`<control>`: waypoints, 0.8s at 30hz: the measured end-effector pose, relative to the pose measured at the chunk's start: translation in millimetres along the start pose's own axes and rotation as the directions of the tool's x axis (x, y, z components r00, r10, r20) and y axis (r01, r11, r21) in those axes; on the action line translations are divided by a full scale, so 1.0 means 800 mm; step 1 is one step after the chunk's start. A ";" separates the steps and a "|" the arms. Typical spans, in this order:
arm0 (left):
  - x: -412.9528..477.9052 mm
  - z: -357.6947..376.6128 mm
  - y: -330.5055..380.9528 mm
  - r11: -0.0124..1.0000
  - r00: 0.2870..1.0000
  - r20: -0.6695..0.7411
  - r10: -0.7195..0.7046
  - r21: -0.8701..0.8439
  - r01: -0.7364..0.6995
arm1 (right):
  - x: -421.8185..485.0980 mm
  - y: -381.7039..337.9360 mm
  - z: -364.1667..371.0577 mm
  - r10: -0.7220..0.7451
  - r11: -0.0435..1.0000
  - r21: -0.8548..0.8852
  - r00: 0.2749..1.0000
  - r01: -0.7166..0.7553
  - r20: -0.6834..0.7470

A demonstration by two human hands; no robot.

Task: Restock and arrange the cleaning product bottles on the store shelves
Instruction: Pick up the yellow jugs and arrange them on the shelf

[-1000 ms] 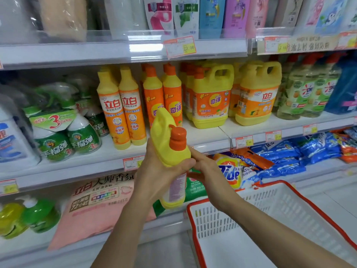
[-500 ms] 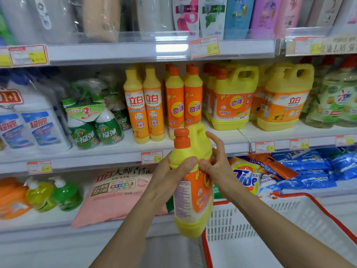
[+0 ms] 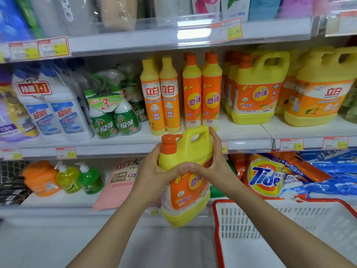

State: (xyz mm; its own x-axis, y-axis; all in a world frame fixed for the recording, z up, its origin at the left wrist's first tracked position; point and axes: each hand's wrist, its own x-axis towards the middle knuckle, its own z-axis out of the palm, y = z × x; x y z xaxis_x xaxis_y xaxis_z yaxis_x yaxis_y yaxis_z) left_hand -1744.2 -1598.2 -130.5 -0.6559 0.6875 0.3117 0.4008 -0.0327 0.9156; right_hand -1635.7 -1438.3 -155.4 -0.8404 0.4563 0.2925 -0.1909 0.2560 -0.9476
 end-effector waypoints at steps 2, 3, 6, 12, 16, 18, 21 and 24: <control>-0.007 -0.012 -0.016 0.995 1.000 -0.010 -0.030 -0.094 0.029 | 0.001 0.000 -0.008 0.041 0.997 0.066 0.996 -0.046 0.077; -0.010 -0.018 -0.025 0.991 0.999 -0.003 -0.046 -0.126 0.045 | 0.002 0.000 -0.009 0.058 0.996 0.069 0.995 -0.063 0.079; -0.021 -0.030 -0.061 0.983 0.993 0.080 -0.090 -0.152 0.101 | 0.011 0.009 0.004 0.118 0.993 -0.013 0.993 -0.118 0.029; -0.063 -0.052 -0.160 0.957 0.931 0.258 -0.259 -0.065 0.284 | -0.002 0.082 0.047 0.341 0.939 -0.104 0.924 -0.328 0.173; -0.101 -0.056 -0.230 0.928 0.906 0.223 -0.359 -0.021 0.373 | -0.029 0.143 0.084 0.451 0.890 -0.162 0.877 -0.427 0.167; -0.114 -0.054 -0.262 0.924 0.900 0.220 -0.376 0.021 0.381 | -0.043 0.171 0.096 0.467 0.880 -0.177 0.871 -0.441 0.153; -0.129 -0.050 -0.292 0.927 0.890 0.260 -0.375 0.078 0.368 | -0.061 0.195 0.102 0.483 0.864 -0.244 0.863 -0.441 0.148; -0.148 -0.046 -0.302 0.928 0.883 0.287 -0.372 0.103 0.358 | -0.074 0.201 0.105 0.517 0.832 -0.335 0.837 -0.442 0.180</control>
State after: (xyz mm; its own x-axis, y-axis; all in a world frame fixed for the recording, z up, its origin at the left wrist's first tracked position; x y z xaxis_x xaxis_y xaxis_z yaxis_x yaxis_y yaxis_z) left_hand -1786.7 -1698.4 -379.1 -0.5442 0.8274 -0.1387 0.2033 0.2904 0.9351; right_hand -1659.2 -1496.1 -336.2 -0.8934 0.3605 -0.2682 0.3825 0.2971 -0.8749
